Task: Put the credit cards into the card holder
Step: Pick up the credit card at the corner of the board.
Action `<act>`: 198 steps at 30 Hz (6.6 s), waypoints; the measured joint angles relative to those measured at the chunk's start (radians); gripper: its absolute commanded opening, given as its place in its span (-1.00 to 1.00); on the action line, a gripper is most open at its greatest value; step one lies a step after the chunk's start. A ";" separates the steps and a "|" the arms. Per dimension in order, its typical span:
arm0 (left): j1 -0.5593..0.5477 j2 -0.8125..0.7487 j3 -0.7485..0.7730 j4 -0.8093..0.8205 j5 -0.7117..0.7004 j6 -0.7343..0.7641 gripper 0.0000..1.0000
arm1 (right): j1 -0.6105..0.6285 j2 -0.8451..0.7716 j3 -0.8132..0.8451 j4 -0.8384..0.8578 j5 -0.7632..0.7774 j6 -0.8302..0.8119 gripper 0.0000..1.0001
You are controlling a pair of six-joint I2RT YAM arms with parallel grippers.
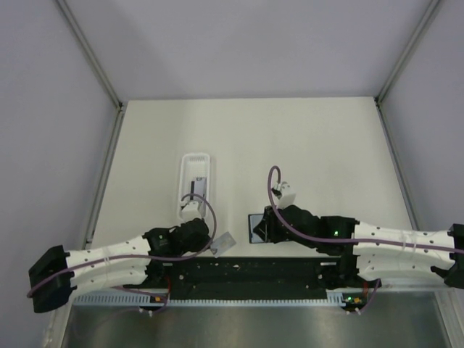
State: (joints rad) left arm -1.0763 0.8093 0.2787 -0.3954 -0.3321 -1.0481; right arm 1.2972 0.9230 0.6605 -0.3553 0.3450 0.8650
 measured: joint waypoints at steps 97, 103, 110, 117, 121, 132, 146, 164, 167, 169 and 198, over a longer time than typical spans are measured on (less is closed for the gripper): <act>-0.246 0.099 -0.002 0.142 0.006 -0.076 -1.00 | 0.076 0.666 -0.393 1.065 -0.173 0.655 -1.00; -0.246 0.057 -0.010 0.118 0.005 -0.084 -0.93 | 0.076 0.666 -0.435 1.140 -0.160 0.644 -1.00; -0.246 -0.144 0.034 -0.050 -0.050 -0.091 -0.25 | 0.077 0.529 -0.449 1.088 -0.146 0.586 -1.00; -0.246 -0.414 0.116 -0.070 -0.126 -0.019 0.04 | 0.058 0.180 -0.386 0.771 -0.125 0.433 -1.00; -0.246 -0.540 0.108 0.000 -0.142 0.045 0.14 | -0.042 -0.016 -0.381 0.689 -0.206 0.333 -1.00; -0.246 -0.518 0.084 0.215 -0.069 0.163 0.18 | -0.148 -0.193 -0.381 0.677 -0.517 0.234 -1.00; -0.246 -0.452 0.084 0.298 0.000 0.185 -0.53 | -0.148 -0.187 -0.381 0.776 -0.610 0.235 -1.00; -0.244 -0.379 0.084 0.450 0.102 0.149 -1.00 | -0.150 -0.317 -0.418 0.752 -0.499 0.219 -0.30; -0.244 -0.375 0.079 0.459 0.113 0.144 -1.00 | -0.150 -0.327 -0.418 0.751 -0.475 0.209 -0.29; -0.244 -0.370 0.073 0.469 0.119 0.140 -1.00 | -0.150 -0.322 -0.418 0.751 -0.469 0.208 -0.29; -0.243 -0.348 0.061 0.488 0.098 0.134 -0.05 | -0.153 -0.226 -0.412 0.817 -0.501 0.212 -1.00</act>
State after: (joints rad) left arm -1.3190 0.4610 0.3397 0.0925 -0.2337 -0.9146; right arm 1.1446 0.6971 0.2481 0.4618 -0.1558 1.0771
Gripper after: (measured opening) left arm 0.260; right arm 0.009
